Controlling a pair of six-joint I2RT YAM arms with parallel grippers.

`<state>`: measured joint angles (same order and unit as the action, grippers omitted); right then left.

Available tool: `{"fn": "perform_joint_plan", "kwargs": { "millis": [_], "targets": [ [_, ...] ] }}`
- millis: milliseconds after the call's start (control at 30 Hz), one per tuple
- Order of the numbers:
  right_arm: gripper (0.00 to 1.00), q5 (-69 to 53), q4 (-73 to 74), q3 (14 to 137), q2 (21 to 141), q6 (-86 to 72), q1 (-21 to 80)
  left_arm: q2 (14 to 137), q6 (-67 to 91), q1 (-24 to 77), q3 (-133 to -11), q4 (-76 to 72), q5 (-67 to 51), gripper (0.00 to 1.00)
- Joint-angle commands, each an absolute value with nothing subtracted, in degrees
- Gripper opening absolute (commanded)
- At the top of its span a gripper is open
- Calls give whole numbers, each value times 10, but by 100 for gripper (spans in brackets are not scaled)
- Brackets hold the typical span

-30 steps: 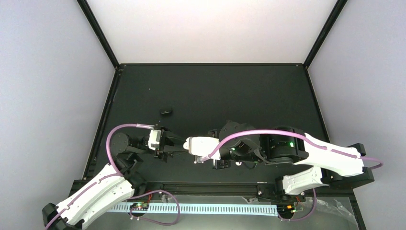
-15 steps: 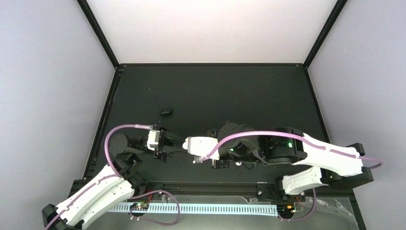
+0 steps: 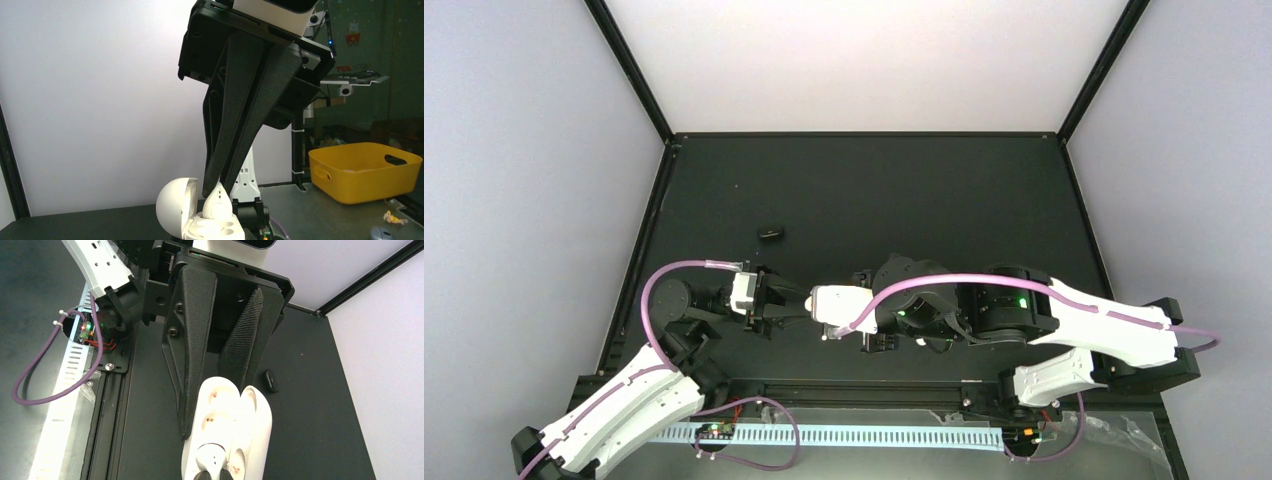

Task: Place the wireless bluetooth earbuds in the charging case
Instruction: Place the earbud in the charging case.

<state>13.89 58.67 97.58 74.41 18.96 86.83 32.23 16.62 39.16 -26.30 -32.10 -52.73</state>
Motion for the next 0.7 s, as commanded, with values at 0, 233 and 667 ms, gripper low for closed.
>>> {"fn": "perform_joint_plan", "kwargs": {
  "millis": [0, 233, 667],
  "targets": [
    [1, 156, 583, 981, 749, 181, 872, 316, 169, 396, -269, -345, -519, 2],
    [1, 156, 584, 980, 754, 178, 872, 308, 177, 397, -263, -355, -499, 2],
    [8, 166, 580, 988, 753, 171, 872, 303, 186, 397, -256, -371, -488, 2]
  ]
}}
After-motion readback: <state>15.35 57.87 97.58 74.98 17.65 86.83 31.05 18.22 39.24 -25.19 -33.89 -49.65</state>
